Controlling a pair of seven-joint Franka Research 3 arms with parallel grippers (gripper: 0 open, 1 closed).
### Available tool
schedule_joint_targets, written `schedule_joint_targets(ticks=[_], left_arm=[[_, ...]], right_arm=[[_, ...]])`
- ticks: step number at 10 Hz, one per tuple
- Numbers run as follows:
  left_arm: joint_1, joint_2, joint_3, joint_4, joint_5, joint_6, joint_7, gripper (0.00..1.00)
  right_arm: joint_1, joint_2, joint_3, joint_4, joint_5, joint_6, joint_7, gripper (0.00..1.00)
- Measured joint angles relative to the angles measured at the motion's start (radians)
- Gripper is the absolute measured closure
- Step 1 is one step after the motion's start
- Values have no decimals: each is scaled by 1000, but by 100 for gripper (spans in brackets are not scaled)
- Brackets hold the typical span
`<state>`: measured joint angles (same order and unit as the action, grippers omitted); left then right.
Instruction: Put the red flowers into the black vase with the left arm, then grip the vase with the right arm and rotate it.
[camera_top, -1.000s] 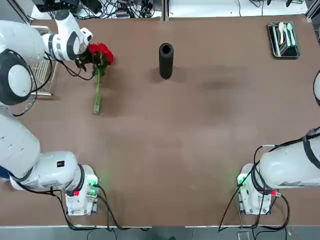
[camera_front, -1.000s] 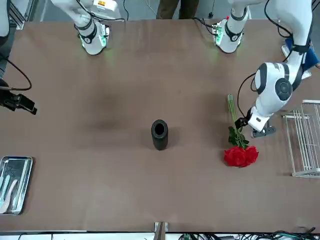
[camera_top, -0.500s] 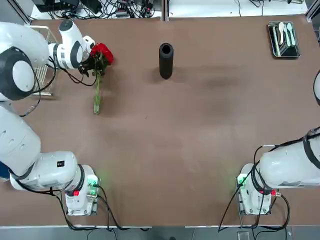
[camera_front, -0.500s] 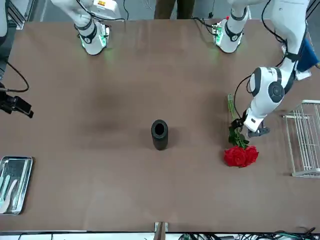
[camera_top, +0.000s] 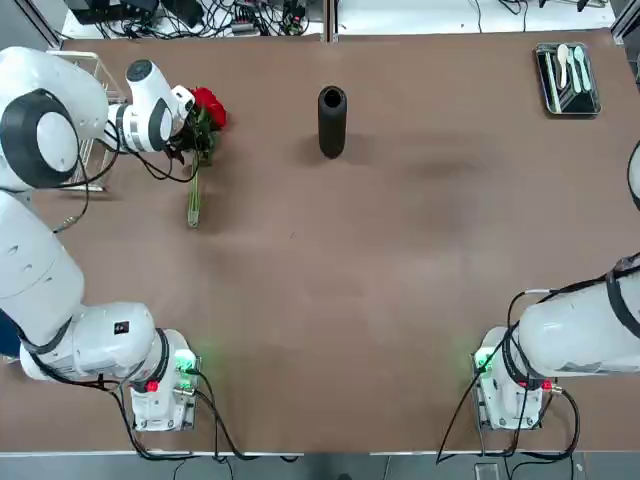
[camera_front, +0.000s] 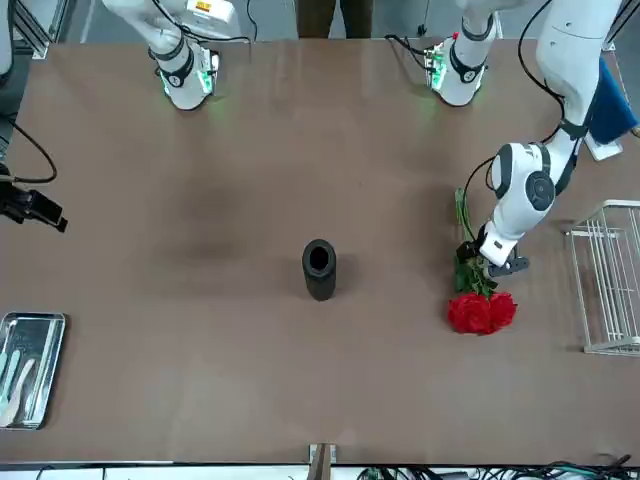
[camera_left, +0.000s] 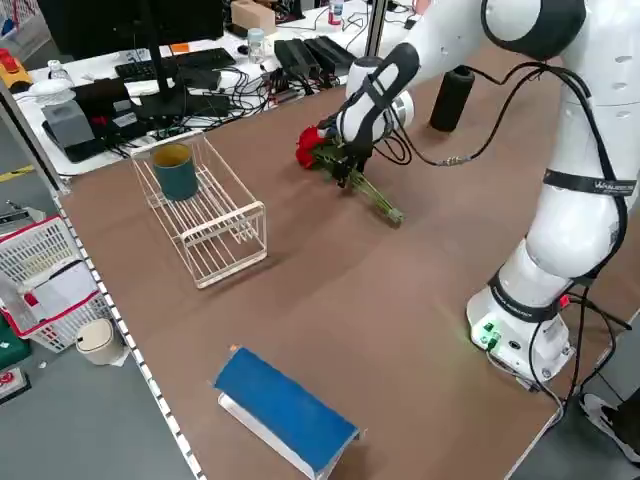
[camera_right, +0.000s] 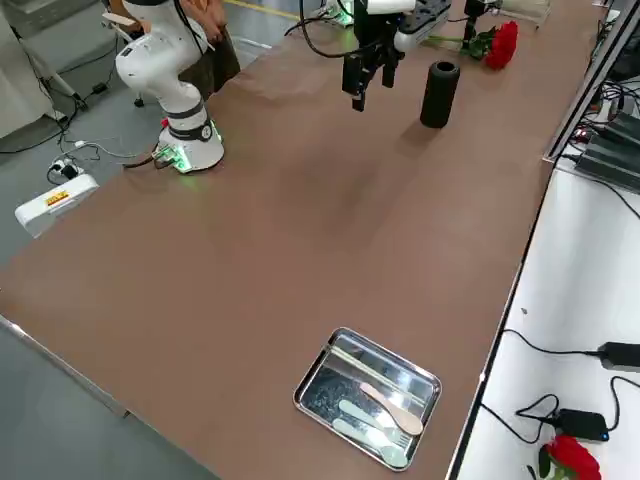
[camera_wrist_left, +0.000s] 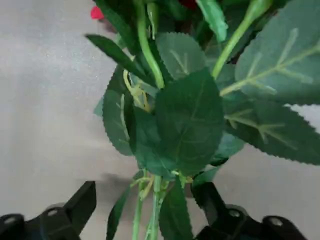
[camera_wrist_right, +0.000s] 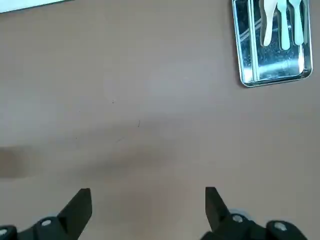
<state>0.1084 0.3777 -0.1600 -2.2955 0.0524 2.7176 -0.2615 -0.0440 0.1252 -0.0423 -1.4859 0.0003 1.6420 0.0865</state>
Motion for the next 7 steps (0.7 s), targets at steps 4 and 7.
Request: schedule_joint_targets(ticks=[4, 7], left_arm=[[1, 0, 0, 0, 0, 0, 0, 59], [1, 0, 0, 1, 0, 0, 0, 88]], right_arm=[[-47, 0, 110, 0, 0, -20, 70, 0], [-50, 0, 123, 0, 0, -29, 83, 0]])
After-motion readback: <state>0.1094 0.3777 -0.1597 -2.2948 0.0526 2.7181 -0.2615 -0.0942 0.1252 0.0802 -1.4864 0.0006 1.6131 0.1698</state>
